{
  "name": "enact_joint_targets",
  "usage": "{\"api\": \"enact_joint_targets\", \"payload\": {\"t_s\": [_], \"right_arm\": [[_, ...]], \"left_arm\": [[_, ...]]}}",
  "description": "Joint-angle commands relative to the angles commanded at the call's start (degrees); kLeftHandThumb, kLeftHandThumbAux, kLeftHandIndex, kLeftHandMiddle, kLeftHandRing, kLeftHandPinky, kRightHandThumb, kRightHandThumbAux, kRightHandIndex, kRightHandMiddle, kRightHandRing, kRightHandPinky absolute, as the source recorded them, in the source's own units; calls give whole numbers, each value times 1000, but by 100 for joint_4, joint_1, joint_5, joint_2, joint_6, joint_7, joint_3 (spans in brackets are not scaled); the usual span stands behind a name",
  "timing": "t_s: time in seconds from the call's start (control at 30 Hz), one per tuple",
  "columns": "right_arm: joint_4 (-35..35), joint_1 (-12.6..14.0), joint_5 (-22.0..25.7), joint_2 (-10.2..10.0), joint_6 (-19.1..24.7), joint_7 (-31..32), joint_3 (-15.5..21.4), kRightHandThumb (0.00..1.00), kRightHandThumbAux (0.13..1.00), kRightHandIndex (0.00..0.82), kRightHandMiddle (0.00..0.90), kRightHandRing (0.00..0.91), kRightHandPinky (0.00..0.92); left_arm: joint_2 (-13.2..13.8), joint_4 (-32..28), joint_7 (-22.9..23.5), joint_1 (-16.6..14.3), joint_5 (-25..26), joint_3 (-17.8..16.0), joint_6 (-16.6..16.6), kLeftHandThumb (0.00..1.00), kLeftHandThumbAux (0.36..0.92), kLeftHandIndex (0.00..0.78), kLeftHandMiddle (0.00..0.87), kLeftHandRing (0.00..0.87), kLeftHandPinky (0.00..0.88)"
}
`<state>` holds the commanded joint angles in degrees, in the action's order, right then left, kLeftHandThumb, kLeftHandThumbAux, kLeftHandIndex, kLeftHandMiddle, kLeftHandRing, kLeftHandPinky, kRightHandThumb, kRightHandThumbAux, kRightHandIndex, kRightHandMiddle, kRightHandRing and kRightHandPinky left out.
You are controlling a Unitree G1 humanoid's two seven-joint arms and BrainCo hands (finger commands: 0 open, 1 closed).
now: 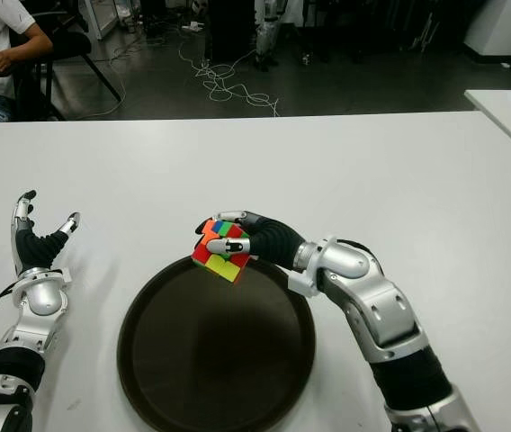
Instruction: Pick up the Rubik's Cube and put it in the plate
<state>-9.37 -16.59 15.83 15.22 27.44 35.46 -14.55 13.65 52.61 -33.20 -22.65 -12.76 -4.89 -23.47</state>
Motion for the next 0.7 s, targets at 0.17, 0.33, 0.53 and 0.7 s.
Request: {"api": "enact_joint_targets", "payload": {"t_s": [0.17, 0.33, 0.53, 0.7], "right_arm": [[193, 54, -528, 16, -620, -137, -185, 699, 720, 441, 827, 832, 818], [313, 160, -1030, 9, -1188, -363, -307, 696, 721, 441, 826, 833, 823], [497, 309, -1784, -40, -1976, -888, -437, 691, 722, 440, 826, 835, 826], [601, 363, -2110, -69, -2323, -1090, -478, 690, 723, 440, 819, 830, 821]], "left_arm": [[-14, 11, 45, -14, 60, -30, 10, 0, 755, 57, 75, 55, 25], [-16, 15, 72, -23, 80, -39, 1, 0, 750, 48, 63, 42, 20], [-22, 60, 104, -54, 109, -68, 42, 0, 762, 41, 47, 29, 18], [-26, 62, 126, -56, 116, -78, 59, 0, 760, 43, 53, 35, 21]]}}
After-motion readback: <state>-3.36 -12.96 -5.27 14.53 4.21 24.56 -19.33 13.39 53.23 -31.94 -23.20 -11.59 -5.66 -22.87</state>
